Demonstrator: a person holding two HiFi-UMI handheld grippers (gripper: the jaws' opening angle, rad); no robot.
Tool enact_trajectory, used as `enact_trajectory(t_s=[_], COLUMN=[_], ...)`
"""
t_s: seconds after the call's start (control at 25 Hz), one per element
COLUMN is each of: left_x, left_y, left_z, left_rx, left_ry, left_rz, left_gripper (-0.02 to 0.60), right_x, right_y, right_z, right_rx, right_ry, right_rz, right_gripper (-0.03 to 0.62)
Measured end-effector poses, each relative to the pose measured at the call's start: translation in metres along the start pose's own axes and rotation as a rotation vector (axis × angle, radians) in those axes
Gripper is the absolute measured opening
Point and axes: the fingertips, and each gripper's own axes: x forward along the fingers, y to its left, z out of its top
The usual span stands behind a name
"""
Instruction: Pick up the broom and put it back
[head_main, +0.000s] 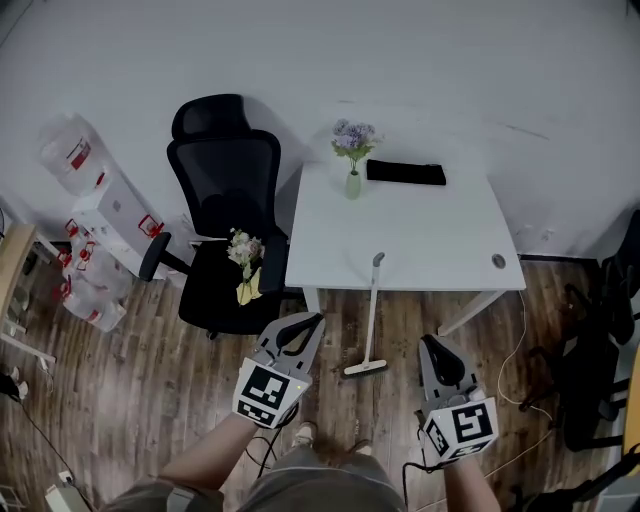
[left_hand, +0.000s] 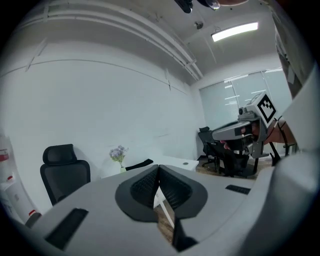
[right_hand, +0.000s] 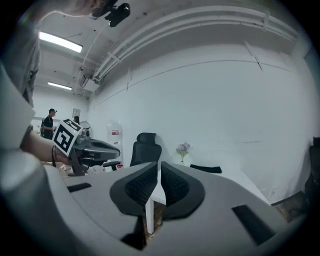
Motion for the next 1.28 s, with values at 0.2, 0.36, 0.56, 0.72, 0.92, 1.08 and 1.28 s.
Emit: enact_trajectory(t_s=[0.2, 0.36, 0.56, 0.72, 0.92, 1.08, 1.28], left_x=[-0.034, -0.053, -0.074, -0.08, -0.085, -0.08, -0.075], left_y=[-0.012, -0.02, -0.027, -0.031, -0.043, -0.045, -0.048], left_z=[0.039, 0.043, 0.05, 0.057, 0.052, 0.052, 0.052], left_rx=[-0.007, 0.002, -0.049, -0.046, -0.043, -0.032, -0.03], left_ry=[-0.084, -0.097, -0.153, -0.163, -0.141, -0.128, -0.115], left_rz=[0.014, 0.02, 0.05, 0.06, 0.046, 0.039, 0.035], left_gripper=[0.017, 0.017, 0.017, 0.017, 0.017, 0.017, 0.017], right_x=[-0.037, -0.056, -0.082, -0.089, -0.088, -0.087, -0.089], right_y=[0.021, 0.041, 0.057, 0.058, 0.056, 0.049, 0.039], right_z=[0.035, 0.046, 0.057, 0.051, 0.042, 0.043, 0.045], right_rx=[-0.054, -0.036, 0.106, 0.147, 0.132, 0.107, 0.105], right_ry=[-0.067, -0.089, -0.171, -0.185, -0.152, -0.15, -0.155], right_rz=[0.01, 0.048, 0.077, 0.065, 0.067, 0.05, 0.037], right_gripper=[0.044, 0.044, 0.031, 0.031, 0.031, 0.031, 0.031])
